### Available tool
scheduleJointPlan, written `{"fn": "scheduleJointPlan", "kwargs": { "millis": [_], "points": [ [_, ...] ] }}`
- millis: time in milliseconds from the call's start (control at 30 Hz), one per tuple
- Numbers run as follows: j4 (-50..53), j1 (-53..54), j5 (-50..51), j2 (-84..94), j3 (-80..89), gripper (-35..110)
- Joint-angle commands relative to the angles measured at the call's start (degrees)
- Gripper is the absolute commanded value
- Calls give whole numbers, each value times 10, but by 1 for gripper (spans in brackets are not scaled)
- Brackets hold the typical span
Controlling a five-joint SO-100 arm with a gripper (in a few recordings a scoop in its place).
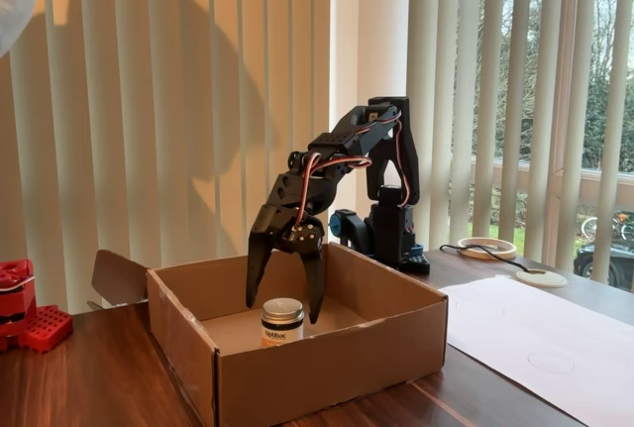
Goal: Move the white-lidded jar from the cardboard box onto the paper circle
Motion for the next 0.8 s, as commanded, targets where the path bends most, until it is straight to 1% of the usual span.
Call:
{"fn": "scheduleJointPlan", "kwargs": {
  "millis": [0,533,767],
  "points": [
    [0,9,-15,43,-4,40],
    [0,14,-26,28,5,38],
    [0,14,-25,28,7,26]
  ]
}}
